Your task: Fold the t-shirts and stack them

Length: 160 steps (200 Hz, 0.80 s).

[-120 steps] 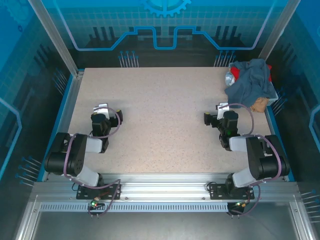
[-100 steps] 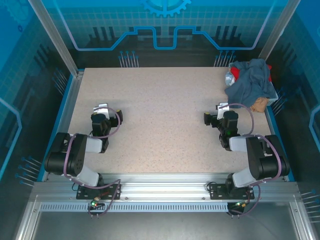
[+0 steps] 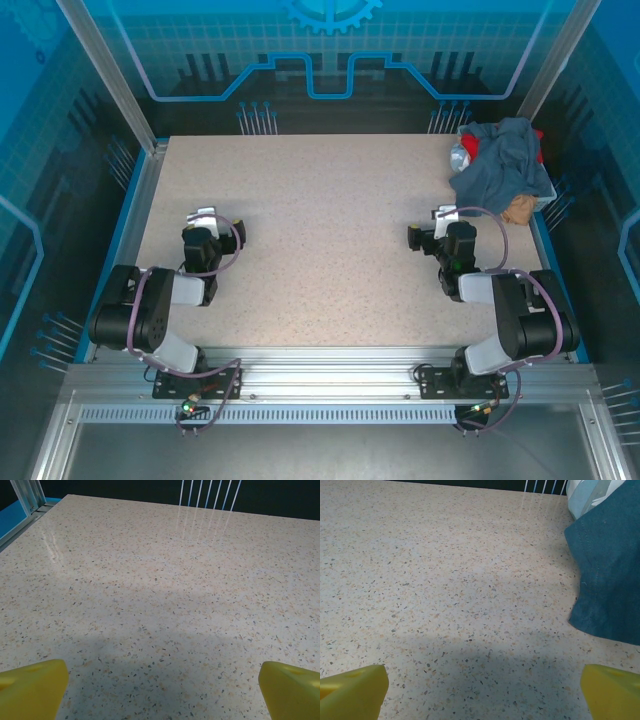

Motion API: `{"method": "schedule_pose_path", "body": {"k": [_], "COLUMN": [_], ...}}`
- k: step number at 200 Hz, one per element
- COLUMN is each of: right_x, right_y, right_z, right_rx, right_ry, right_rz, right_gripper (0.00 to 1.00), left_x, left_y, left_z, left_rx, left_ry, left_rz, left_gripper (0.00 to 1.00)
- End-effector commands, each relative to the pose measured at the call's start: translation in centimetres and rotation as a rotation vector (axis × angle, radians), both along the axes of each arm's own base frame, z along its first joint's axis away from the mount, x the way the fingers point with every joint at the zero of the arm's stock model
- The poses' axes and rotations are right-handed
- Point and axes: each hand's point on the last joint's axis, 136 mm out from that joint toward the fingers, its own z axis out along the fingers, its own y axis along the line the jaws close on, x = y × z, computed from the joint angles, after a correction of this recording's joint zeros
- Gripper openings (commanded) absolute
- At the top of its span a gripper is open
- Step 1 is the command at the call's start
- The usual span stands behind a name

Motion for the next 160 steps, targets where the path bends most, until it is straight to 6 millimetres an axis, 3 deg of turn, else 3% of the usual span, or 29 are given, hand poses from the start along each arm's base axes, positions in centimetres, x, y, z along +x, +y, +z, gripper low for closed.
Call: {"method": "schedule_pose_path", "body": {"k": [1,40,59,71,81,102,109,116,128,144,160], "right_x": [0.7,0.7,0.5,0.0,-0.3,-0.8,-1.0,-1.3,-2.1,-0.3,0.8], "right_y": [-0.1,-0.2,-0.9,-1.5,-1.2,-1.0,-0.8,-1.9,-6.1,-7.6,-10.0], "right_z": [1.0,1.2,3.4,6.7,11.3,20.4,21.6,21.9,21.9,21.6,21.2], "right_rx": [-0.001,-0.001,-0.045,-0.09,-0.087,0.056,0.136,0.196,0.304,0.365,0.408], "right_ry": [-0.037,-0.046,-0.037,-0.061,-0.133,-0.152,-0.049,0.016,0.092,0.15,0.17], "right_rz": [-0.003,-0.004,-0.089,-0.168,-0.199,-0.256,-0.217,-0.279,-0.553,-0.534,-0.595], "right_gripper": [1.0,1.0,1.0,1.0,1.0,1.0,1.0,1.0,1.0,0.99,0.91], "left_x": [0.6,0.6,0.0,-0.5,-0.7,-0.6,-0.3,-0.1,0.0,1.8,3.9], "left_y": [-0.5,-0.5,-0.6,-1.4,-2.6,-5.0,-4.7,-4.7,-5.0,-5.6,-8.5], "left_z": [0.7,0.7,2.0,4.0,6.2,14.7,17.1,18.1,19.2,20.8,22.3], "left_rx": [0.013,0.01,0.041,0.106,0.166,0.186,0.097,-0.014,-0.192,-0.459,-0.577], "left_ry": [-0.021,-0.023,-0.057,-0.069,-0.087,-0.305,-0.343,-0.309,-0.232,-0.212,-0.151], "left_rz": [-0.03,-0.029,-0.012,-0.007,-0.02,-0.012,0.043,0.072,0.075,0.017,-0.103], "left_gripper": [0.99,0.99,0.99,0.99,0.99,0.99,0.99,0.99,0.99,0.99,0.99]}}
